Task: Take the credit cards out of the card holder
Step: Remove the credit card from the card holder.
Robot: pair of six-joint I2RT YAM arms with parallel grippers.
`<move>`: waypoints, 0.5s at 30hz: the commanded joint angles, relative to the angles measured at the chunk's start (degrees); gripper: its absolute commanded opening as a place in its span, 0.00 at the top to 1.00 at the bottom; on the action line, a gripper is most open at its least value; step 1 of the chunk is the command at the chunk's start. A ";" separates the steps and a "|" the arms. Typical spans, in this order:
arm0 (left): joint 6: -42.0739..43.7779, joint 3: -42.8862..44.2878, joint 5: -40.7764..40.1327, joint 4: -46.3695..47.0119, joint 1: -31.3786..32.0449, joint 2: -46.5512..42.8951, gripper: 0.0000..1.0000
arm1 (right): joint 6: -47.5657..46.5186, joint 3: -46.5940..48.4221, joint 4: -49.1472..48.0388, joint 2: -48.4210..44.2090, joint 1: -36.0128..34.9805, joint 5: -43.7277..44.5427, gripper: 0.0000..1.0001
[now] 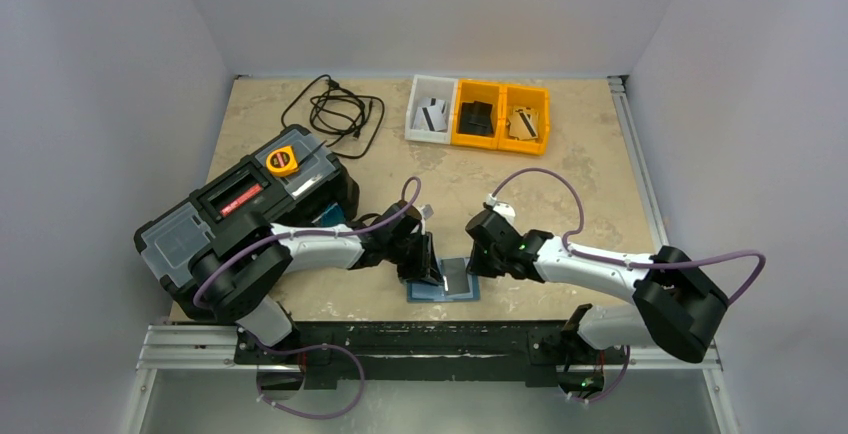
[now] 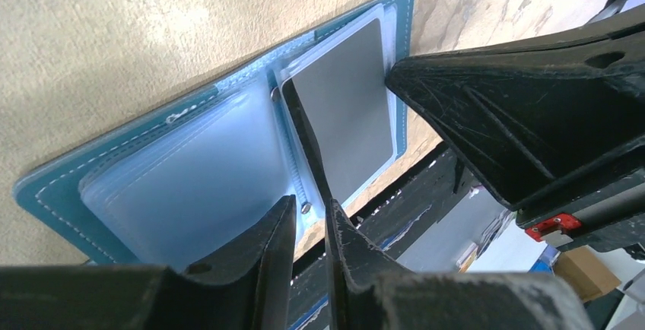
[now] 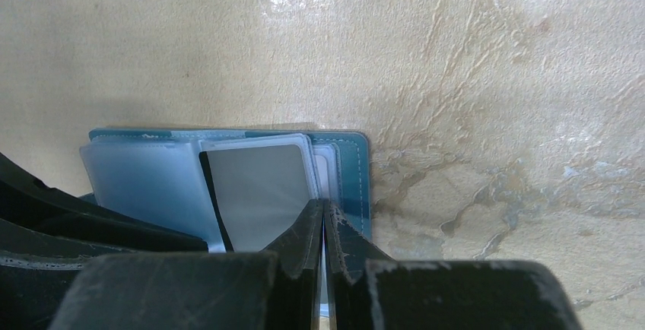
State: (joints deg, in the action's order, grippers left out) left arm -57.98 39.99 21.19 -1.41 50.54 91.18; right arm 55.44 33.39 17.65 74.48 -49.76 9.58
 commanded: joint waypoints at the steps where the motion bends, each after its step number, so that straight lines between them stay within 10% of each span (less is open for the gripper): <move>1: -0.72 -0.44 1.14 4.07 -0.43 0.94 0.80 | -0.80 0.11 5.82 0.53 -1.31 1.34 1.00; 15: -1.44 -0.96 1.55 6.07 -0.45 2.89 0.90 | -0.11 1.33 5.74 2.09 -3.52 1.56 1.00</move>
State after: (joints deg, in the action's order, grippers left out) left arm -58.61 39.48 22.13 1.87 50.50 93.86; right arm 55.46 34.57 19.86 75.07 -52.66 9.98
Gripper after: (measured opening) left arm 0.119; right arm 0.003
